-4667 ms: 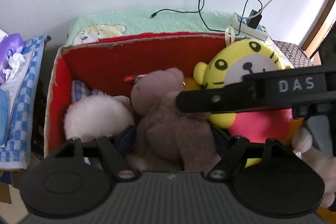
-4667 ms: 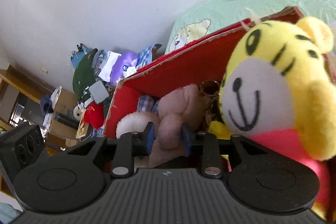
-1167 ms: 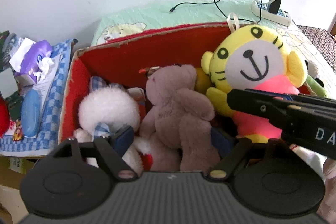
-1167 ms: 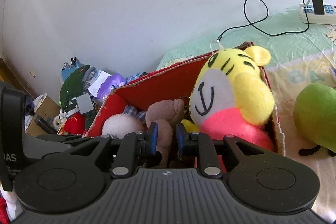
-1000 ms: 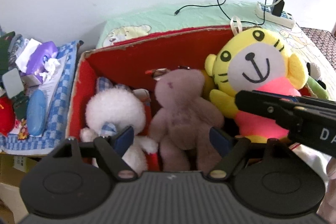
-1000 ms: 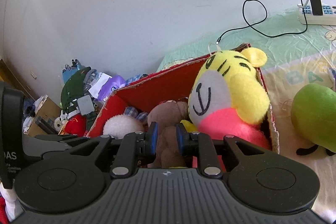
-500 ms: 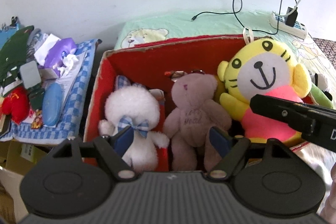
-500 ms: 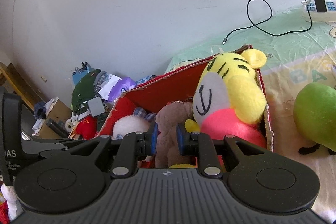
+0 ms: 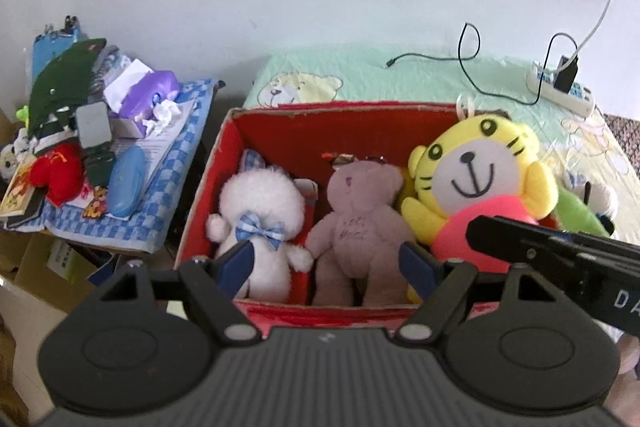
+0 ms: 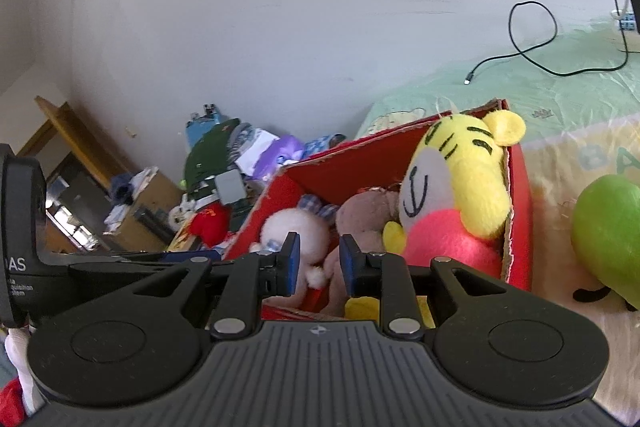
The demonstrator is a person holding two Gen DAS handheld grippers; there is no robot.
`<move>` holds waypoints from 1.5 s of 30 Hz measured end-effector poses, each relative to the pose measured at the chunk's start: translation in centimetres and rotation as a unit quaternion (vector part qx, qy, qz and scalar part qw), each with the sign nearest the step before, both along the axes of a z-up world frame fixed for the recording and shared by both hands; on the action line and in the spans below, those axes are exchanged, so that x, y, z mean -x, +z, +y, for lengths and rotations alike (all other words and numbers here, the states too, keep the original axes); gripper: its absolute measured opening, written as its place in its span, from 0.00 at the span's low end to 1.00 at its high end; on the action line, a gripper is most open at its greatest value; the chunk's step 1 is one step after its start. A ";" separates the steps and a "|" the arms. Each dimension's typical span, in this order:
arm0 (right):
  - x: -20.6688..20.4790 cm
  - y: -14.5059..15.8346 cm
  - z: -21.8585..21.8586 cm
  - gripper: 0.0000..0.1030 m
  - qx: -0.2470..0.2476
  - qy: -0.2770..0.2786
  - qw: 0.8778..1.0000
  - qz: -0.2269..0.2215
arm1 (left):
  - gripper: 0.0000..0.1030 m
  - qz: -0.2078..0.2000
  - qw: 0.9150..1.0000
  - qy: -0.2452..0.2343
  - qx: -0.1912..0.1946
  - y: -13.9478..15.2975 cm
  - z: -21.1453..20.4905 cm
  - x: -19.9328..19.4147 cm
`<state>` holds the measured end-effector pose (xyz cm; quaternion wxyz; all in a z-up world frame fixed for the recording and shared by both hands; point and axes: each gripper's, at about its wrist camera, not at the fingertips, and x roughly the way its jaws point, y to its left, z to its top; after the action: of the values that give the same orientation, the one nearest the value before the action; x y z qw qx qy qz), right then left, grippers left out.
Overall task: Organize objects
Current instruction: 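Move both grippers to the green pear-shaped plush on the bed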
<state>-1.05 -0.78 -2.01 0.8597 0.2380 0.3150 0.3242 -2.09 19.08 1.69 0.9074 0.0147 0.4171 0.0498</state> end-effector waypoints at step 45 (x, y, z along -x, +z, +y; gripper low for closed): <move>2.9 -8.5 -26.6 0.25 -0.062 -0.157 0.975 0.144 | 0.78 0.050 0.970 -0.222 0.088 -5.7 -24.5 0.2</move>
<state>-3.92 -27.39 -10.52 0.8293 0.3811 0.3734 0.1663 -2.26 -5.42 -4.00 0.8714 0.0295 0.4511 -0.1903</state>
